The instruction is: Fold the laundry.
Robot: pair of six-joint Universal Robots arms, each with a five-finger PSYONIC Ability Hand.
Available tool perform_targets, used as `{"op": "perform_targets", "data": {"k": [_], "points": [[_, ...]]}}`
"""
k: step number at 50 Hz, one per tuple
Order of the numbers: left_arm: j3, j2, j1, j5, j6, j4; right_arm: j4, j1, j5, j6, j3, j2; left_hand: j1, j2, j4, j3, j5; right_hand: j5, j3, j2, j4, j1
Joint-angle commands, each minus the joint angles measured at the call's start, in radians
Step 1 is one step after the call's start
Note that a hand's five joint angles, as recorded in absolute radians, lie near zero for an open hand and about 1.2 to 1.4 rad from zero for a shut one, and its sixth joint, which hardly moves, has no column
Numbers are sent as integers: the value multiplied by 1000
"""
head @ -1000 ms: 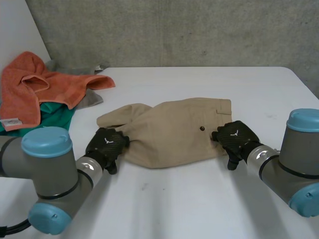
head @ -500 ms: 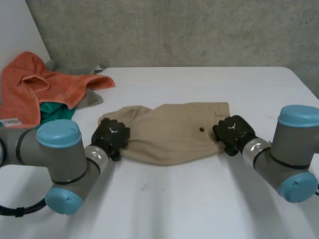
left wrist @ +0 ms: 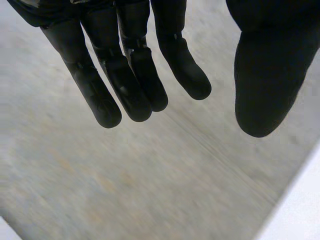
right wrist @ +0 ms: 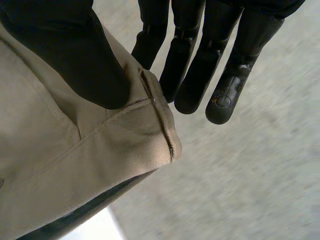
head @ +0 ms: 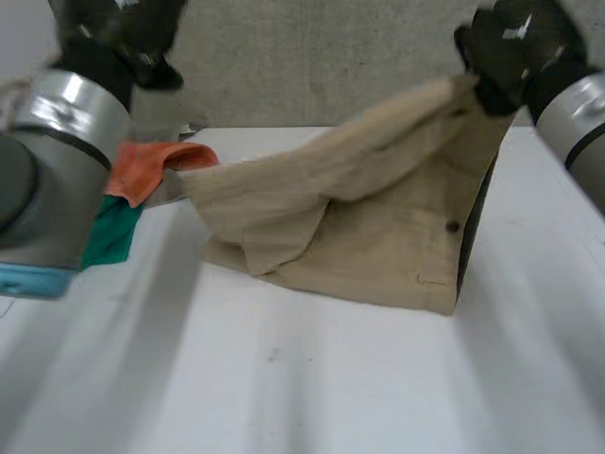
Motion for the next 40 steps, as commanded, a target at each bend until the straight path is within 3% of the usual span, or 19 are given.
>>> {"op": "perform_targets", "data": {"k": [1,8,12,13,14,15,21,27,40], "points": [[11,145,-2,-2,-78,-91,68,1,12,14,-2,-115,224,201,200,209,801,238,217,220,210,416],[2,285,0,7,-187,-171,221,-2,5,21,10,-251,224,201,200,209,801,238,217,220,210,416],[-51,288,-9,15,-255,-242,266,-2,12,25,44,-271,224,201,200,209,801,238,217,220,210,416],[-68,285,-11,16,-267,-259,269,-10,8,26,60,-271,186,164,162,172,764,238,217,220,210,416],[-90,281,-13,19,-278,-274,270,-10,7,28,71,-270,11,-11,-13,-3,589,238,217,220,210,416],[-139,259,-17,25,-299,-299,270,-11,5,31,80,-267,-269,-292,-293,-284,308,238,217,220,210,416],[-271,124,-92,27,-405,-306,269,4,11,61,117,-186,-554,-576,-578,-568,24,238,217,220,210,416],[-311,-21,-190,24,-519,-314,269,7,31,69,113,-132,-630,-653,-654,-645,-53,238,217,220,210,416],[-239,-256,-244,56,-726,-310,267,99,107,75,74,-118,-619,-641,-643,-633,-41,238,217,220,210,416]]}}
